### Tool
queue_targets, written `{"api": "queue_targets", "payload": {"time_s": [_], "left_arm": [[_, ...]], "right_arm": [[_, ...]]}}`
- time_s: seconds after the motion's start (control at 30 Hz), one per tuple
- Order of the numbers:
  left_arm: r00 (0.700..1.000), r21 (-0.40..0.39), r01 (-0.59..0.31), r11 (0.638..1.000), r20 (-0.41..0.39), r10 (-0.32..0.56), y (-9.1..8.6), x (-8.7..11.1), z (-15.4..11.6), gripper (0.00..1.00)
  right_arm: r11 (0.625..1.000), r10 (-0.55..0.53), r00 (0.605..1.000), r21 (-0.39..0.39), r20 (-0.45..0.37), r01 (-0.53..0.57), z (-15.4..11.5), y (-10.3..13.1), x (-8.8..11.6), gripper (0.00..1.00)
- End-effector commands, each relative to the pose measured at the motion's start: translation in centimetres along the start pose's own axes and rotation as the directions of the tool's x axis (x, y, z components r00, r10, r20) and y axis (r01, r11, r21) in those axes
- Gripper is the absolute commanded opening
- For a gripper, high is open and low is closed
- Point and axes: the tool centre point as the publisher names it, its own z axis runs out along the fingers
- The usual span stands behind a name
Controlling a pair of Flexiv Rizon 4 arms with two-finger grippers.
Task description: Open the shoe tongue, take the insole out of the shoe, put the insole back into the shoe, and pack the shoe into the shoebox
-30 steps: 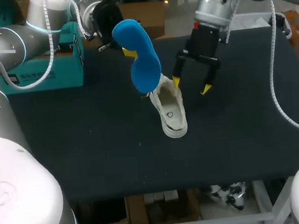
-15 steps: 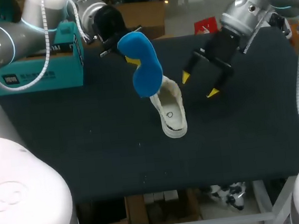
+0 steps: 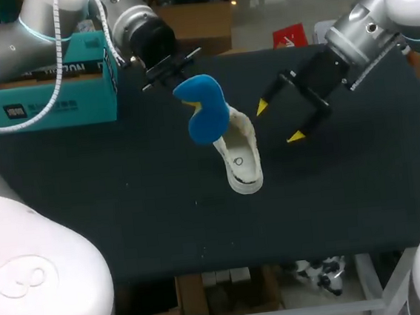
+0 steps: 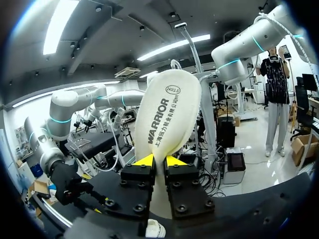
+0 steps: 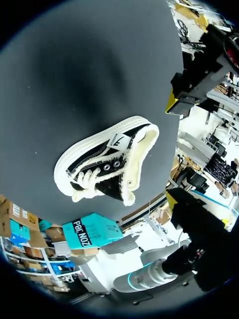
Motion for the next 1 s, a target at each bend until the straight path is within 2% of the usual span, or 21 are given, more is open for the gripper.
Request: {"api": "queue_targets", "payload": {"time_s": [0.03, 0.13, 0.57, 0.6, 0.73, 0.8, 1.0], "left_arm": [[0.999, -0.195, -0.037, 0.980, 0.012, 0.040, -0.1, 0.7, 1.2, 0.00], [0.999, -0.306, -0.021, 0.952, 0.020, 0.028, 0.6, 0.8, 1.7, 0.00], [0.999, -0.306, -0.021, 0.952, 0.020, 0.028, 0.6, 0.8, 1.7, 0.00], [0.999, -0.306, -0.021, 0.952, 0.020, 0.028, 0.6, 0.8, 1.7, 0.00], [0.996, -0.324, -0.052, 0.945, 0.047, 0.071, 2.3, 0.9, 1.5, 0.00], [0.994, -0.308, -0.084, 0.948, 0.039, 0.101, 2.7, 0.9, 1.7, 0.00], [0.984, -0.301, -0.172, 0.938, -0.007, 0.178, 3.7, 0.3, 2.3, 0.00]], "right_arm": [[0.975, 0.201, 0.976, 0.116, -0.085, -0.191, 0.5, -0.3, -0.6, 1.00], [0.972, 0.214, 0.973, 0.123, -0.091, -0.202, 0.5, -0.5, -0.6, 1.00], [0.972, 0.214, 0.973, 0.123, -0.091, -0.202, 0.5, -0.5, -0.6, 1.00], [0.973, 0.208, 0.972, 0.130, -0.113, -0.194, 0.6, -0.2, -0.3, 1.00], [0.960, 0.262, 0.943, 0.153, -0.207, -0.233, 0.3, 0.4, 0.2, 1.00], [0.949, 0.294, 0.923, 0.188, -0.246, -0.252, 0.3, 0.5, 0.3, 1.00], [0.919, 0.383, 0.869, 0.227, -0.313, -0.323, 0.7, -0.3, 0.7, 1.00]]}}
